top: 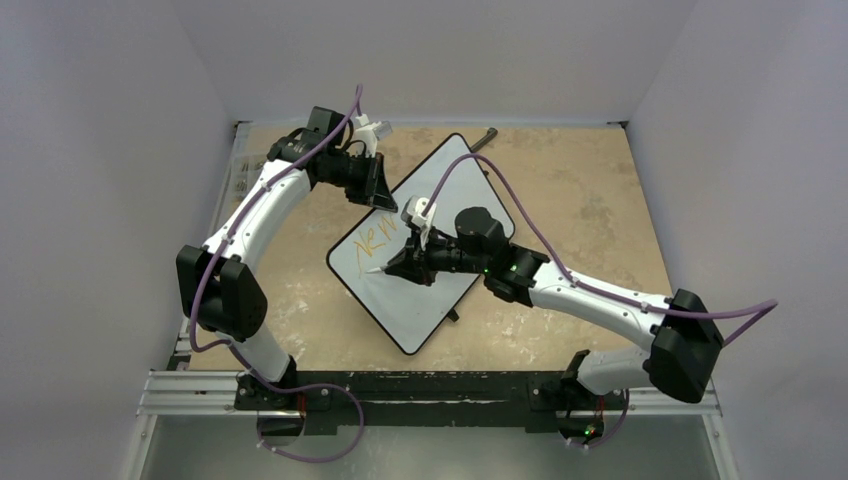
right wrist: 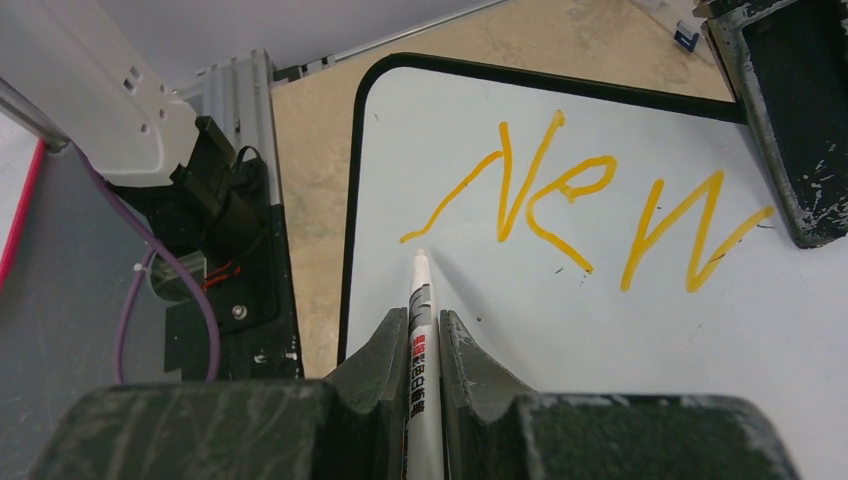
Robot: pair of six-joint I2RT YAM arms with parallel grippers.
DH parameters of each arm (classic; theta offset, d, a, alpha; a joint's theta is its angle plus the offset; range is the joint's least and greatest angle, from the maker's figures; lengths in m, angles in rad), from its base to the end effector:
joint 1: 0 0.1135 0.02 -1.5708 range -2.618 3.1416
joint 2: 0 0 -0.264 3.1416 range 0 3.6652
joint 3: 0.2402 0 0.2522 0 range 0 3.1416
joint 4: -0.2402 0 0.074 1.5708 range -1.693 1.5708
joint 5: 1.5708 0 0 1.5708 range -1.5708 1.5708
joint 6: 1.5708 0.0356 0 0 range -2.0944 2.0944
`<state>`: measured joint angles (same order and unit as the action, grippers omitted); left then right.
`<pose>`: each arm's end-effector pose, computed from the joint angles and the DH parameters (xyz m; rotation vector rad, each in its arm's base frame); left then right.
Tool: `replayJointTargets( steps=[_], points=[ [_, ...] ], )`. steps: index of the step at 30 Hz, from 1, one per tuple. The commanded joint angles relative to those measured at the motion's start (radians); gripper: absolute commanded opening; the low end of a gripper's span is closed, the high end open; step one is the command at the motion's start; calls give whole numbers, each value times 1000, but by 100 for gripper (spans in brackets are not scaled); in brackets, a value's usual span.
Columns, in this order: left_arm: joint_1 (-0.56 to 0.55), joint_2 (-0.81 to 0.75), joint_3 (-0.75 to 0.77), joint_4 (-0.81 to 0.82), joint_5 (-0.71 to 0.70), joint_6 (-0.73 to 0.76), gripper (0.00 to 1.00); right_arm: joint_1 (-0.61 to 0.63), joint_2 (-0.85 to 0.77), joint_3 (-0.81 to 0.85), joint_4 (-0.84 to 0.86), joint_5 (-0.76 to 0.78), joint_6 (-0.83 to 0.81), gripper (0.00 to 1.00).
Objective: Write a sentence on the whiteboard
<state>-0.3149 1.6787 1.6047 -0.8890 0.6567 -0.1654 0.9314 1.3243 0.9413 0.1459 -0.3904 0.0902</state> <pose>0.3313 -0.1308 0.3338 0.4571 2.4950 -1.0227 0.1736 0.2562 0.3085 -1.0467 1.6153 1.0599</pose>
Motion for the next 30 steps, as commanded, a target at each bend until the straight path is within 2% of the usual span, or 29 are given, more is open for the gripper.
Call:
replayJointTargets(
  steps=[1,30],
  points=[
    [7,-25,-14,-16,-171,43,0,11,15,55,29,61,2,0],
    [8,-20,-15,-13,-154,38,0,26,-15,-107,-54,128,7,0]
  ],
)
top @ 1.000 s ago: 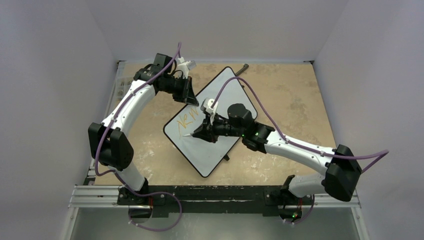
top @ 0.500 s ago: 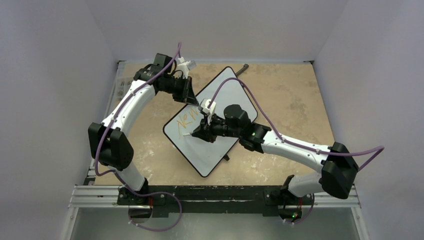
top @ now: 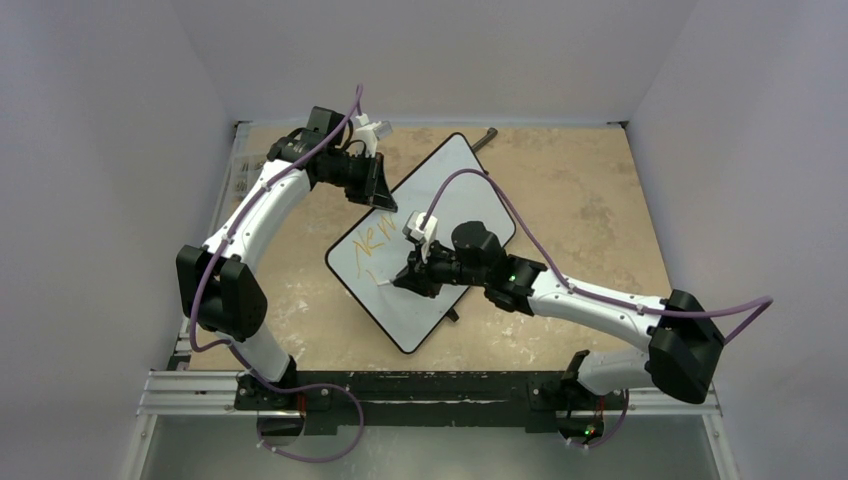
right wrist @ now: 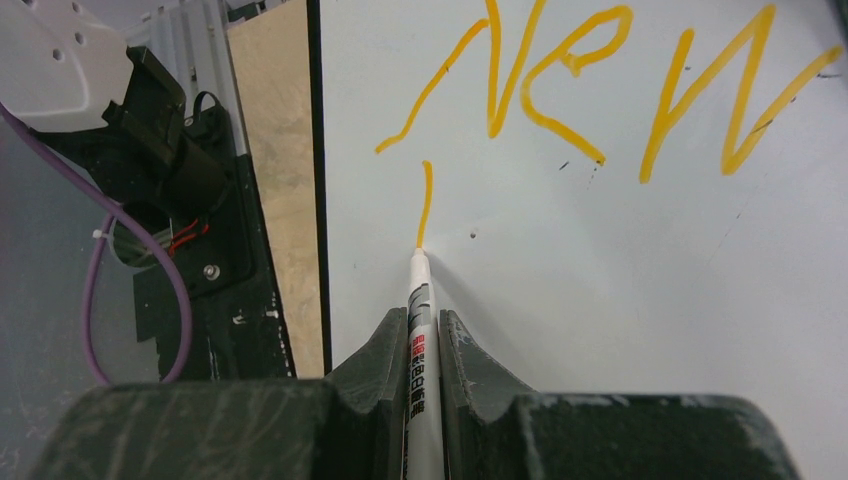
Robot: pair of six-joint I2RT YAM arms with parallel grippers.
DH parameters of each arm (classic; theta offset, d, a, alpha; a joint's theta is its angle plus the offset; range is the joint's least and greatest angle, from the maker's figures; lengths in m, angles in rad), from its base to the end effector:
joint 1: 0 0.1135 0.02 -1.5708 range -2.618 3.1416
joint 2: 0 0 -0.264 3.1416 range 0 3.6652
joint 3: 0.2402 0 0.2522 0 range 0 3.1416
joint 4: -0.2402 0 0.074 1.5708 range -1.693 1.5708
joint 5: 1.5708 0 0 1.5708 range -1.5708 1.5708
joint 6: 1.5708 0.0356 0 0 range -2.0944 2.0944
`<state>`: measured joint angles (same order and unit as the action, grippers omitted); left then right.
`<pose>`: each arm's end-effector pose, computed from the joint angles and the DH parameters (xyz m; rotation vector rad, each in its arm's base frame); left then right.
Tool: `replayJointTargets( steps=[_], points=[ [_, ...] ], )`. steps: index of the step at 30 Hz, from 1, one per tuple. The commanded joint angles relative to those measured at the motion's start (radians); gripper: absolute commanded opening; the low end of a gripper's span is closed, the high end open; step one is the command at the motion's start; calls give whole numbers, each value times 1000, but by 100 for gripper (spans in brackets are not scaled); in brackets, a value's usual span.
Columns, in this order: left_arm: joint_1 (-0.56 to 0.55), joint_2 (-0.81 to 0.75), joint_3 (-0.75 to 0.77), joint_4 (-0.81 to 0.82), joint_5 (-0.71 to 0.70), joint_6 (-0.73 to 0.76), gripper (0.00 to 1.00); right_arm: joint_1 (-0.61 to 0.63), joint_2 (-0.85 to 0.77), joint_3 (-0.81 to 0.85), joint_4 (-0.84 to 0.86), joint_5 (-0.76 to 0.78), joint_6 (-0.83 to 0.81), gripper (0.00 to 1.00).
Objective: Write a sentence on the whiteboard
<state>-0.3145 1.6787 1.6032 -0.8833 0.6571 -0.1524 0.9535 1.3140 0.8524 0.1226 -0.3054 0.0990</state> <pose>0.3317 -0.1308 0.3337 0.4735 2.4843 -1.0177 0.1654 0.2515 0.2776 -1.0330 1.7400 0.9828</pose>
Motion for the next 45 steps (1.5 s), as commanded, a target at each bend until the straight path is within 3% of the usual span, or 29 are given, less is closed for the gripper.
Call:
replayJointTargets(
  steps=[1,21,36,45],
  points=[
    [8,-20,-14,-19,-154,24,0,4,-5,-16,-32,44,-2,0],
    [7,-20,-15,-16,-154,24,0,5,45,102,-41,158,-12,0],
    [8,-20,-15,-17,-155,24,0,5,10,55,-71,230,-3,0],
    [8,-21,-15,-16,-158,25,0,5,-17,9,-94,199,-3,0]
  ],
)
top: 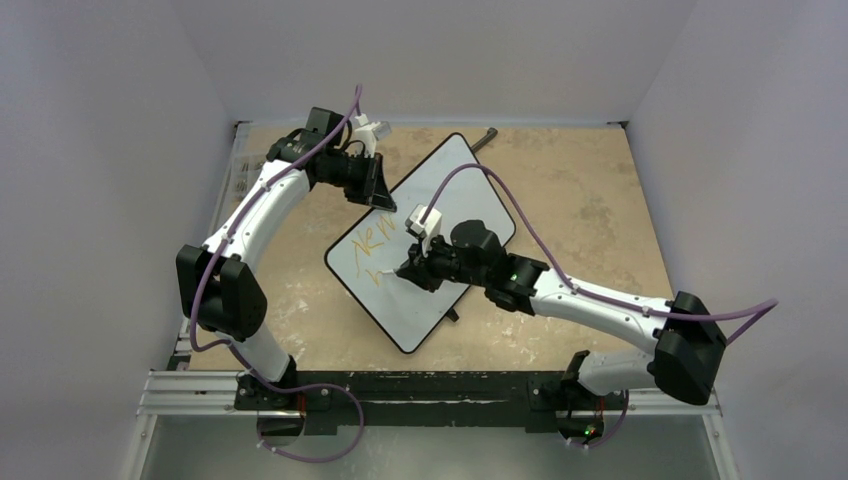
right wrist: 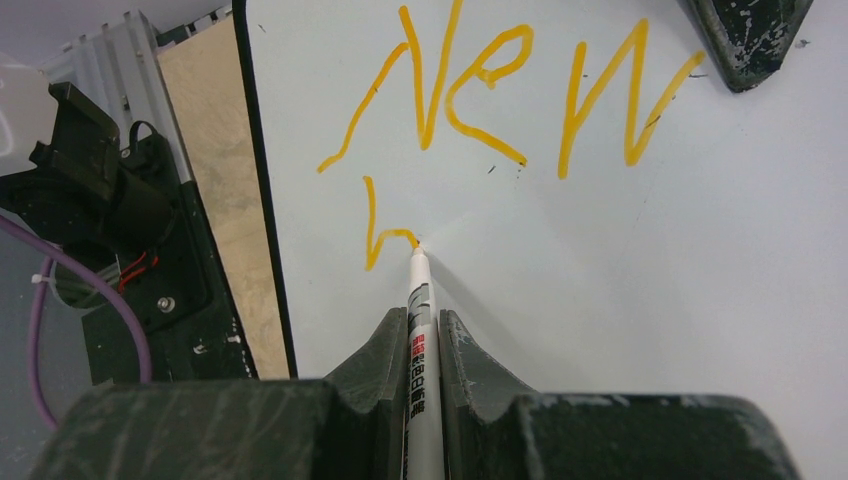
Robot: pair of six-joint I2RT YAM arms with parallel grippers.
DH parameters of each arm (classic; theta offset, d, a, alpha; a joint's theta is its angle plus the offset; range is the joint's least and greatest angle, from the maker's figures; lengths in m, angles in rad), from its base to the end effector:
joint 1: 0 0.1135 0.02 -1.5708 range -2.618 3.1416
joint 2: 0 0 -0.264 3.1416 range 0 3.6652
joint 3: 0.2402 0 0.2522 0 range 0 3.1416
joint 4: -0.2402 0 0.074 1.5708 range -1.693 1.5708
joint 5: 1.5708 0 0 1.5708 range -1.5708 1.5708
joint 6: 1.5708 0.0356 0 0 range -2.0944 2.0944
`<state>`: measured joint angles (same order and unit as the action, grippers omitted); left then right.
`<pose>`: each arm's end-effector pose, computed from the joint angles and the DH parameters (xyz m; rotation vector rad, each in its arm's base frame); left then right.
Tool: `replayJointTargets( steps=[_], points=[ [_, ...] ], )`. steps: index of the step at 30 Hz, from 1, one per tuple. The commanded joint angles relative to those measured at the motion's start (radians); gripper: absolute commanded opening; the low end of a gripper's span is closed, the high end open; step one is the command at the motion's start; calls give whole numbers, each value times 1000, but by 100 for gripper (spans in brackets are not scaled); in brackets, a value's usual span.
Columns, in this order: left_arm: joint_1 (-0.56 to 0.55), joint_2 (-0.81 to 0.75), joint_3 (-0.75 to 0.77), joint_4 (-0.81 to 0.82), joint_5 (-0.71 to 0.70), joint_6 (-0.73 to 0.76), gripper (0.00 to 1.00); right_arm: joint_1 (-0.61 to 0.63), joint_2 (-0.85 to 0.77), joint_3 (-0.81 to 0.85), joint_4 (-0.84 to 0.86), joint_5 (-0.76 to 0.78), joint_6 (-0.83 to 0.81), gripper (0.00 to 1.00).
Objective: Write a sentence on the whiteboard
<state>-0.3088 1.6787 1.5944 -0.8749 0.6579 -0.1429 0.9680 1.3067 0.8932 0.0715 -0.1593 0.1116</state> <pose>0.3328 -0.1290 0.3315 0.4777 2.4800 -1.0129 0.1668 0.2523 0.2883 -0.9354 1.7774 0.8644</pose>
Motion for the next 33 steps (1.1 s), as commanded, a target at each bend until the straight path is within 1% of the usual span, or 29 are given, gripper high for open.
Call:
replayJointTargets(
  steps=[1,6,10,16,25,33],
  points=[
    [2,-22,-7,-25,-159,16,0,-9,-13,-37,-43,46,-15,0],
    [2,-22,-8,-25,-160,15,0,-9,-20,-64,-41,9,-15,0],
    [2,-22,-8,-24,-161,15,0,-9,-13,-72,-36,-64,-18,0],
    [2,-21,-9,-24,-161,16,0,-7,7,-53,-20,-98,-18,0],
    [2,-25,-10,-25,-161,17,0,-3,55,26,-21,-92,-29,0],
    [2,-26,-10,-26,-162,17,0,-2,67,75,-33,-22,-37,0]
  ],
)
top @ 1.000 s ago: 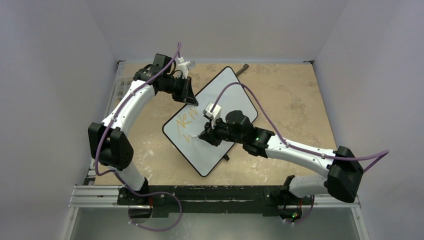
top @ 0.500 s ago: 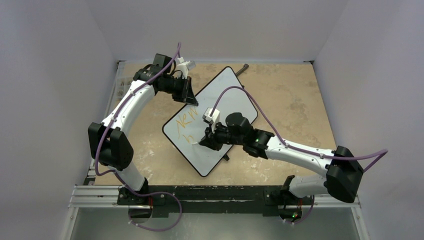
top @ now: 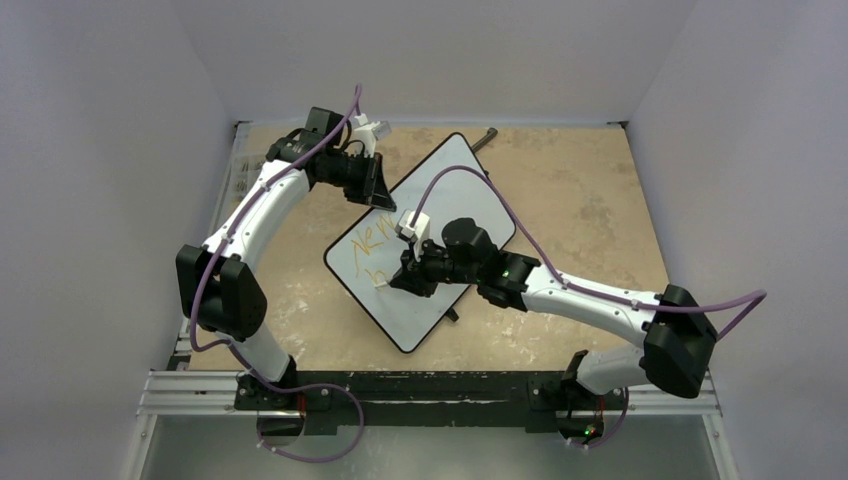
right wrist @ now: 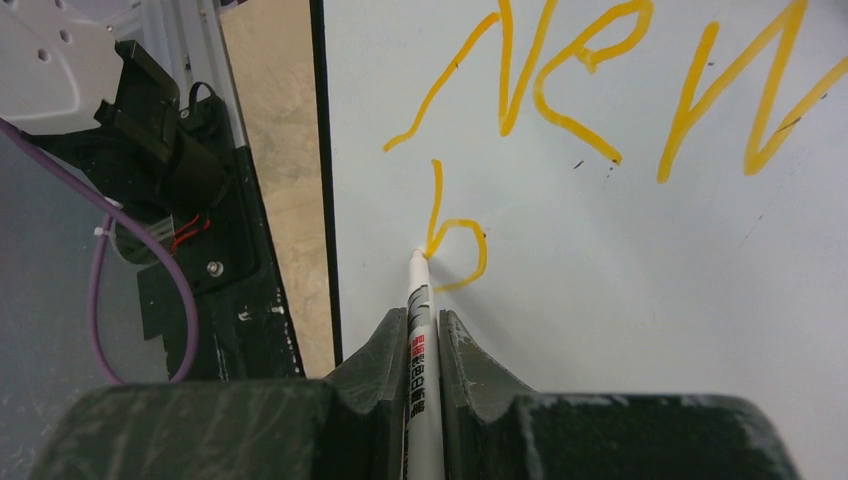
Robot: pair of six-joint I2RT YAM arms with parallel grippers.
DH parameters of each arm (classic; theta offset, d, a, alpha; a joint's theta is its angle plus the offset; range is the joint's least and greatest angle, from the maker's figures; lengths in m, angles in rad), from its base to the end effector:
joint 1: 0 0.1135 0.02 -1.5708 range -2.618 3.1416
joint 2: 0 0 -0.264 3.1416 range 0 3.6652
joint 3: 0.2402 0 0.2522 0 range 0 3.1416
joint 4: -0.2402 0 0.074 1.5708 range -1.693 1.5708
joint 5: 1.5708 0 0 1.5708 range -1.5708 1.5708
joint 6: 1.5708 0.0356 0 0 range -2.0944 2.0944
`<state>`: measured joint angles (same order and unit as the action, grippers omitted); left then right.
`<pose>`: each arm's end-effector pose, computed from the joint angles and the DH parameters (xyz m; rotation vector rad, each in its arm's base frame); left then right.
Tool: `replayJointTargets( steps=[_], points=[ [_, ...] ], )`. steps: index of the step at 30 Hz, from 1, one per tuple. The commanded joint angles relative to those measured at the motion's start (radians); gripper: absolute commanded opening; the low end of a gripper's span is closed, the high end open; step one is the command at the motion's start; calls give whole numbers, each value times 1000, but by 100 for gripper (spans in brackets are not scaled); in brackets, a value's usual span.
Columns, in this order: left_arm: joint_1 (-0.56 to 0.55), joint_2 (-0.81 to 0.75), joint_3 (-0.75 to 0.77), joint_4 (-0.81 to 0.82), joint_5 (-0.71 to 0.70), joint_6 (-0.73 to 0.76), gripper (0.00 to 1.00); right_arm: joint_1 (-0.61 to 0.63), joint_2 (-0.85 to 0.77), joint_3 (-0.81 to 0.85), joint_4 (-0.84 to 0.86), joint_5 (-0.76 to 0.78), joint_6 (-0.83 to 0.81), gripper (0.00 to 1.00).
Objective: Write a sentence on the whiteboard
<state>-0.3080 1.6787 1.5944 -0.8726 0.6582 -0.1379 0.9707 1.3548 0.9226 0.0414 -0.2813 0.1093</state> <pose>0.3330 -0.1288 0.3316 0.4834 2.4751 -1.0108 0.1675 0.2623 0.2820 -1.0421 1.7984 0.9636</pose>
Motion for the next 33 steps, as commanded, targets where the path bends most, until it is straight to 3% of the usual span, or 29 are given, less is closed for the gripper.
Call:
replayJointTargets(
  steps=[1,9,17,24,33],
  points=[
    [2,-26,-10,-28,-163,12,0,-4,18,49,-4,105,-36,0],
    [3,-25,-10,-28,-163,12,0,-4,-7,53,-3,73,-32,0],
    [4,-31,-11,-25,-163,10,0,-40,-172,-56,140,38,77,0],
    [3,-35,-16,-21,-161,9,0,-46,-156,-85,130,121,97,0],
    [3,-37,-17,-18,-160,4,0,-46,-121,-92,139,104,91,0]
  ],
)
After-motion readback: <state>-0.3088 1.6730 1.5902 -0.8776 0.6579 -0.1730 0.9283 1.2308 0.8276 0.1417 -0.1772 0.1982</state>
